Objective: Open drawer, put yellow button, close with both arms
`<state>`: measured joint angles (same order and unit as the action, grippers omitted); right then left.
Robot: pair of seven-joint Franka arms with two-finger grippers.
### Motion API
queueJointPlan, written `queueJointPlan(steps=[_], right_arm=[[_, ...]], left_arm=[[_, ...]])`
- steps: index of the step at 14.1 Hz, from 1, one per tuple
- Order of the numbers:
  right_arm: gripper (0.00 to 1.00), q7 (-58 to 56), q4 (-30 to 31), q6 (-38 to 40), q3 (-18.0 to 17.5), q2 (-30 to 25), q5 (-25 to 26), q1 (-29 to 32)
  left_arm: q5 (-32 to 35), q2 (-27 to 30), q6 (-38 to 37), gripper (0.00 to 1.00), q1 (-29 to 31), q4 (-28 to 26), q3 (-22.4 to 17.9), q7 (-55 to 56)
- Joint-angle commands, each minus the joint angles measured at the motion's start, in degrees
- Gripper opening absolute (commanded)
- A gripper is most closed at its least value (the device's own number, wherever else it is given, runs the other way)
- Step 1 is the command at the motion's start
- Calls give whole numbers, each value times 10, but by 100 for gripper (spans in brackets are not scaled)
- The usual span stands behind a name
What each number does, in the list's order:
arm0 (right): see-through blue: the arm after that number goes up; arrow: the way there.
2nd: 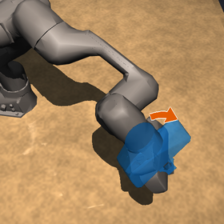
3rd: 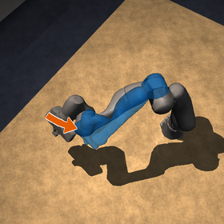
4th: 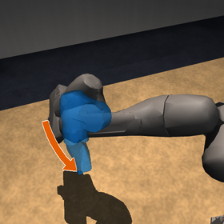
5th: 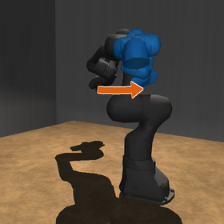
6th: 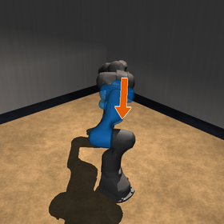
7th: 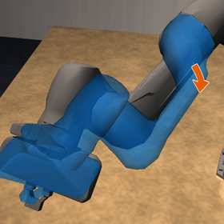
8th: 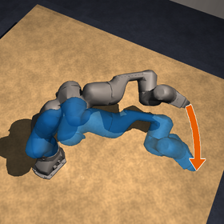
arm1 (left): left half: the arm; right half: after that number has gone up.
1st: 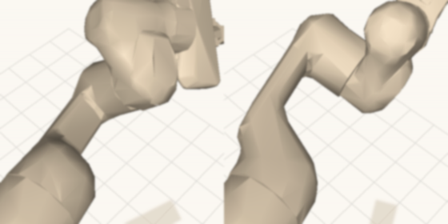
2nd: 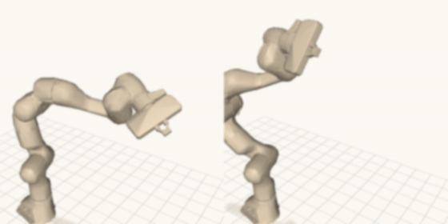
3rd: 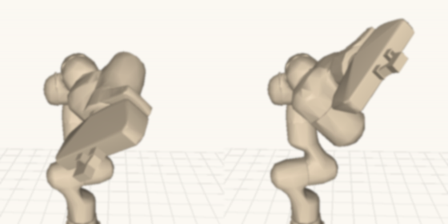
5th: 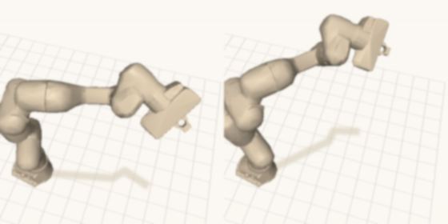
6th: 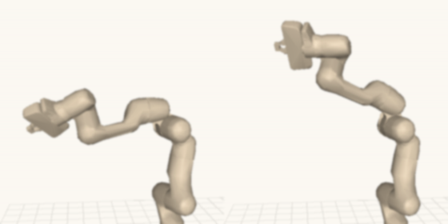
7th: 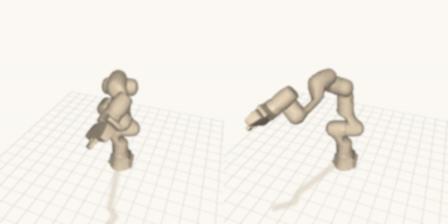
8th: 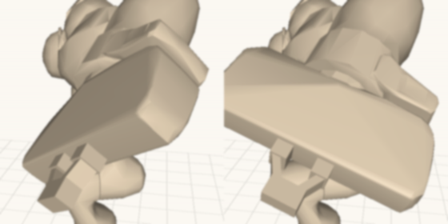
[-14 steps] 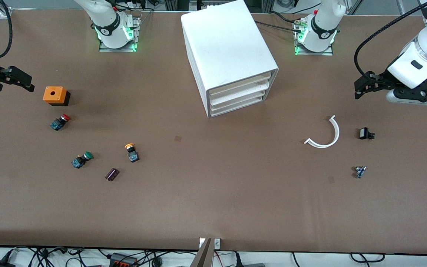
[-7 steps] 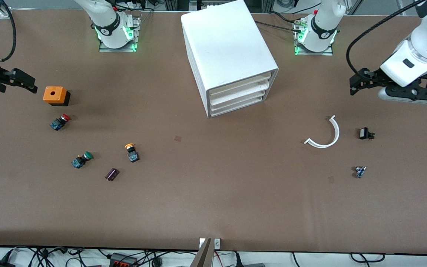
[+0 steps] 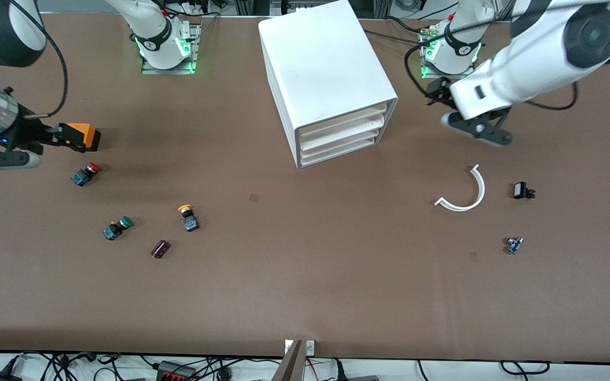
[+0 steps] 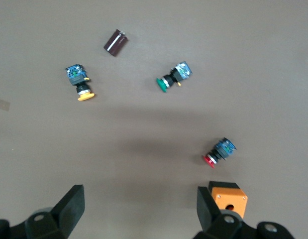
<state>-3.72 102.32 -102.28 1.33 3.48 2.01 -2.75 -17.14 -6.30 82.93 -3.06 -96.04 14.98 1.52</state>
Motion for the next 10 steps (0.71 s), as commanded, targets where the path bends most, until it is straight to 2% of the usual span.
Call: queueJointPlan(steps=[1, 3, 7, 10], right_arm=[[100, -6, -4, -32, 1, 34, -5, -26], [100, -7, -11, -51, 1, 71, -7, -42], [100, -53, -24, -105, 1, 143, -41, -66], [100, -88, -62, -108, 1, 208, -49, -76]], left_arm=[[-109, -91, -15, 100, 25, 30, 0, -24], [-209, -129, 13, 100, 27, 26, 0, -81], [-354, -221, 21, 100, 37, 11, 0, -291], [-376, -230, 30, 100, 38, -26, 0, -362]])
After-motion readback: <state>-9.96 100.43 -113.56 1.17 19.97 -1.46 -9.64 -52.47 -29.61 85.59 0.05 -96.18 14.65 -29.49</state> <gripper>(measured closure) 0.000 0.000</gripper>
